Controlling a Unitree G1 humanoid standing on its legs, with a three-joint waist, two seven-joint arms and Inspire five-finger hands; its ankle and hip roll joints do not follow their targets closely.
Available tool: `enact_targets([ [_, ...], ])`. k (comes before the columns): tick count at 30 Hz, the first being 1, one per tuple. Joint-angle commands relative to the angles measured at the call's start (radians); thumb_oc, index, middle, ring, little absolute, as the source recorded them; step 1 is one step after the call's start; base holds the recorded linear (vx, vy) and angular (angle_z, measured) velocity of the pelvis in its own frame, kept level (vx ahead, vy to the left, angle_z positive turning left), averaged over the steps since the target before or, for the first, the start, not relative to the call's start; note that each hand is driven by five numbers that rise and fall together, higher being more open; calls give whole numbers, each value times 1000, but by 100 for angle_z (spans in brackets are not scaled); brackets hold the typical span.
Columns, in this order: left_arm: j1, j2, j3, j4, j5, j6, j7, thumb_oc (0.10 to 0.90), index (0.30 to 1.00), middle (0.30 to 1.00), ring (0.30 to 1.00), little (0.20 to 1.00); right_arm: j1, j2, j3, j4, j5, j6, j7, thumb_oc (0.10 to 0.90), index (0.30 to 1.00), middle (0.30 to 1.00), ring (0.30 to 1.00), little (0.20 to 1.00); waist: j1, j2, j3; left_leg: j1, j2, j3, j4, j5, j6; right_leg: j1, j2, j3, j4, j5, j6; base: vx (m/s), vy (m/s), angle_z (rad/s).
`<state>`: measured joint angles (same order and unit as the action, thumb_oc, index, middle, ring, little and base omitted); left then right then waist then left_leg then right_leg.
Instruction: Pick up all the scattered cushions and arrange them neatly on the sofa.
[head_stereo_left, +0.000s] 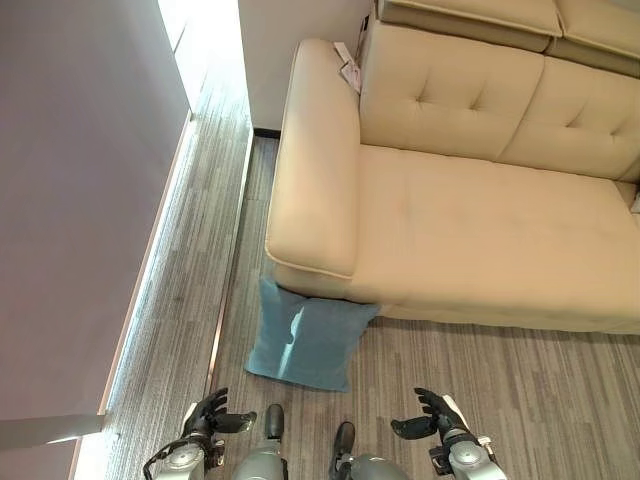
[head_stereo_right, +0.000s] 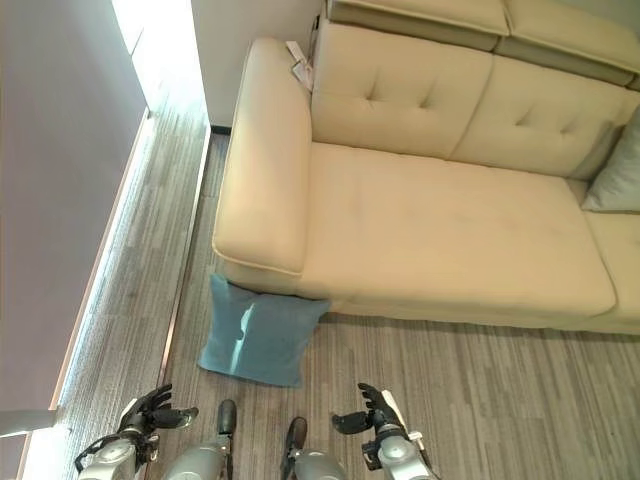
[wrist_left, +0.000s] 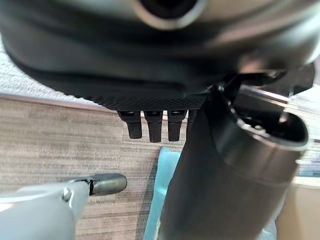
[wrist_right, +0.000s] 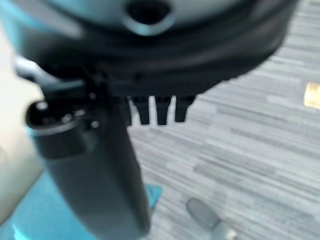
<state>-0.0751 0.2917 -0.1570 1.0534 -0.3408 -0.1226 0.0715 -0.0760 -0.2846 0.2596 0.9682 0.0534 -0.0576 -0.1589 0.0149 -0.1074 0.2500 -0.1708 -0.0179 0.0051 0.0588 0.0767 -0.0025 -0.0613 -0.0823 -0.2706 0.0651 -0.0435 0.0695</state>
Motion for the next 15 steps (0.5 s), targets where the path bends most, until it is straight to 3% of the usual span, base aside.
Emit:
enact_targets([
  [1,-15,5,-13,-30,14,-31,-8,800,900,900,900,900,-16,-83,-4,-59,20,-47,-31,800,900,900,900,900,4,-10,-25,-52,-61,1,248,-208,-44,-76,16,46,-24,26,13,50,13,61],
  [2,-19,1,-19,-23,6,-33,-5,800,900,900,900,900,-20,-88,1,-59,22,-47,-29,800,900,900,900,900,9,-9,-19,-86,-47,-18,299,-215,-48,-54,17,51,-29,13,6,40,14,20],
  [4,-19,-1,-21,-28,3,-32,-5,800,900,900,900,900,-20,-91,1,-58,23,-46,-29,800,900,900,900,900,8,-10,-19,-104,-27,-18,291,-208,-46,-49,12,48,-30,6,8,63,39,-1],
  [7,-25,8,-33,-38,-3,-31,2,800,900,900,900,900,-25,-94,-1,-51,29,-45,-35,800,900,900,900,900,26,1,-25,-137,8,-75,152,-119,-56,-35,24,59,-26,-17,13,178,143,0],
  [9,-27,12,-36,-41,-9,-29,2,800,900,900,900,900,-23,-97,-6,-49,27,-42,-36,800,900,900,900,900,27,12,-32,-131,23,-105,82,-90,-63,-26,28,66,-18,-35,14,124,154,-9],
  [12,-27,9,-36,-30,1,-25,-1,800,900,900,900,900,-14,-91,-17,-45,20,-41,-35,800,900,900,900,900,18,14,-45,-115,27,-109,68,-77,-66,-19,14,65,-8,-40,21,153,216,-25],
  [15,-33,21,-47,-24,20,-25,-8,800,900,900,900,900,-6,-77,-19,-46,14,-37,-28,800,900,900,900,900,11,-3,-58,-102,6,-86,92,-101,-49,-21,-26,88,19,-33,43,135,213,3],
])
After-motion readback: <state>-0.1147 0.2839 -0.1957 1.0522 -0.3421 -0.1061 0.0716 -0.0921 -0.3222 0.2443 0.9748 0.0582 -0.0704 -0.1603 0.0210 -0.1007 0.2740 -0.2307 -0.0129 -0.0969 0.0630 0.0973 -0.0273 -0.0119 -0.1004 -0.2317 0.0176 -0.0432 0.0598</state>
